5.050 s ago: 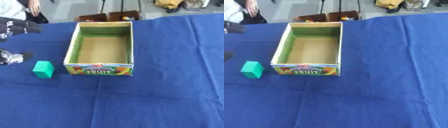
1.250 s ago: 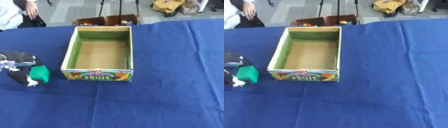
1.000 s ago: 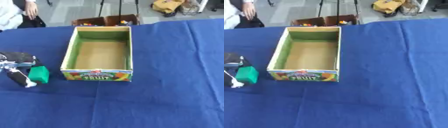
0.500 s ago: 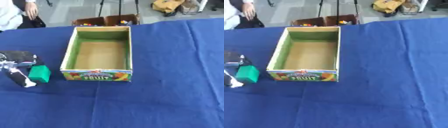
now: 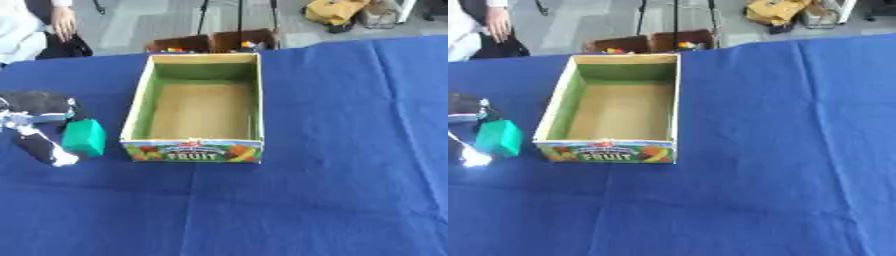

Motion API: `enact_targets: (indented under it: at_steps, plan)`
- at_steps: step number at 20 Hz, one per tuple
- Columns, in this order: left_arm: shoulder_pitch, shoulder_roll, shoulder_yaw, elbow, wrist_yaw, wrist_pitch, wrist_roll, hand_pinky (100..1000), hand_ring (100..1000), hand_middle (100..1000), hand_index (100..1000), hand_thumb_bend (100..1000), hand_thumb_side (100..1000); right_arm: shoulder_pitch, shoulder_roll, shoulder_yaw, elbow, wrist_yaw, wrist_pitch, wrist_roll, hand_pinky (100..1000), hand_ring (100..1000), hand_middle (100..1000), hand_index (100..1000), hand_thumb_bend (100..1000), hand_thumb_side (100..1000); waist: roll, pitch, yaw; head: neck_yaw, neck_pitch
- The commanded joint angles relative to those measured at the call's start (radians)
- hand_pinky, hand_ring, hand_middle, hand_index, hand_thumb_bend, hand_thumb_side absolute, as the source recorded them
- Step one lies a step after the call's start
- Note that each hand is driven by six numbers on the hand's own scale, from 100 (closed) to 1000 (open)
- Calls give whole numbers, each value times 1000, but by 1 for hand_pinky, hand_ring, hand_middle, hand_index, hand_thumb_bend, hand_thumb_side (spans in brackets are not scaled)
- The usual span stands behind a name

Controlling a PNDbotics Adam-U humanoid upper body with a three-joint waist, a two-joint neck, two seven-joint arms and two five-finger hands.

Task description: Pick up objects on the table and place them in the box.

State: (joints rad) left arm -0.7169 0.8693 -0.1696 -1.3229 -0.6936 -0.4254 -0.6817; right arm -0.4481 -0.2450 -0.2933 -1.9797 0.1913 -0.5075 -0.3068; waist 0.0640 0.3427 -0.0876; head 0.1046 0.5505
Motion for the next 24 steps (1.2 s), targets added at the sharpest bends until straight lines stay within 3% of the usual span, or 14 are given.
enact_targets:
  at_steps: [1, 9, 14, 24]
  plan:
    - [-38, 35, 33, -54, 46, -39, -64, 193, 434, 487, 646, 100, 456, -4, -22, -4, -20, -6, 3, -1, 700, 727, 510, 712, 100, 577, 1, -29, 4, -5, 3]
    - [-132, 23, 51, -134, 127, -13, -70, 178, 431, 484, 644, 100, 417, 4, -25, 0, -20, -6, 5, 2, 700, 727, 510, 712, 100, 575, 9, -42, 5, -8, 5]
    - [-221, -34, 39, -150, 163, -7, -69, 172, 429, 483, 644, 100, 401, 6, -23, 4, -20, -9, 6, 6, 700, 727, 510, 712, 100, 573, 14, -48, -1, -6, -1]
    - [-345, -173, -13, -52, 134, -19, -108, 167, 426, 481, 644, 100, 399, 1, -17, 15, -20, -20, 3, 16, 700, 728, 511, 712, 100, 569, 26, -51, -32, 10, -15]
